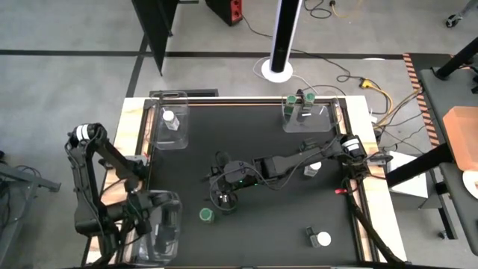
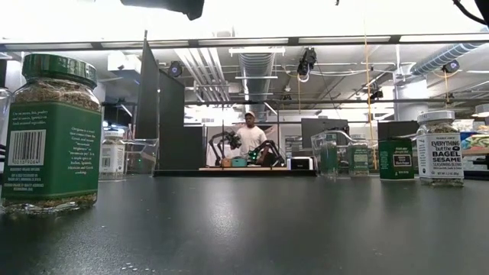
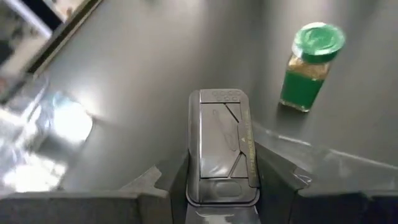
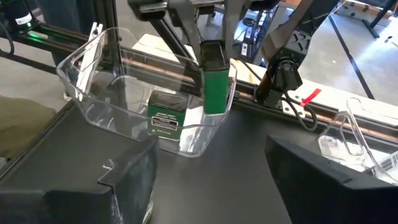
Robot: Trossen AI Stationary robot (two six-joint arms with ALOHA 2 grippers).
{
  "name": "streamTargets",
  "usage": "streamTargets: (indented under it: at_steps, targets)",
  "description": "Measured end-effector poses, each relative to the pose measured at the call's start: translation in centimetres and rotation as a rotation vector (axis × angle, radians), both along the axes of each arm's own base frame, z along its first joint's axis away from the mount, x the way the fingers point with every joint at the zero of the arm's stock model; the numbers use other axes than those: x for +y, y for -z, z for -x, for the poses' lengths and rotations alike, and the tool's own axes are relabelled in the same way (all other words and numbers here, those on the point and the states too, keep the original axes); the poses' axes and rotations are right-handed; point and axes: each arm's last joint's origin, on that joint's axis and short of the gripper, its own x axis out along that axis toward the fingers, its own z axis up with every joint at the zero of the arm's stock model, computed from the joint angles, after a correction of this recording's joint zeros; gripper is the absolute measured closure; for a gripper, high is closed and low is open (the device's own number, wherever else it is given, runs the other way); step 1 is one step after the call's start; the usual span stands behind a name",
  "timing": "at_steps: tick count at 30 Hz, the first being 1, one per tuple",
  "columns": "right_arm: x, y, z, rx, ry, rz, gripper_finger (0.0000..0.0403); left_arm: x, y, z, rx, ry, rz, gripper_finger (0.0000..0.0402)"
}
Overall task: Sort spices by type
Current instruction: Put the bottom left black seasoning can into the bottom transparent bin
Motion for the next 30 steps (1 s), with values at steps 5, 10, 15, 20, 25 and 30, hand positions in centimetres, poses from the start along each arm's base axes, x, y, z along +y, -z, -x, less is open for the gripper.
streamTargets:
  at_steps: [5, 10, 15, 20, 25, 30]
  targets:
    - [0.0, 0.0, 0.0, 0.001, 0.002, -0.006, 0.0112, 1.4, -0.8, 0.5, 0.031, 0.104, -0.067, 0.0283]
    - [0.0, 0.0, 0.0, 0.004, 0.01, -0.023, 0.0108, 3.8, -0.4, 1.1, 0.018, 0.158, -0.062, 0.0283]
    - [0.0, 0.0, 0.0, 0.008, 0.018, -0.041, 0.0115, 5.1, 0.0, 1.8, 0.004, 0.259, -0.048, 0.0283]
    - [0.0, 0.0, 0.0, 0.012, 0.023, -0.052, 0.0122, 5.7, -0.8, 2.1, -0.018, 0.299, -0.002, 0.0283]
    - [0.1, 0.1, 0.0, 0.013, 0.025, -0.058, 0.0116, 5.2, -2.1, 2.1, 0.0, 0.332, 0.037, 0.0283]
    - [0.1, 0.1, 0.0, 0.015, 0.027, -0.062, 0.0107, 3.6, -1.9, 2.2, 0.11, 0.458, -0.004, 0.0283]
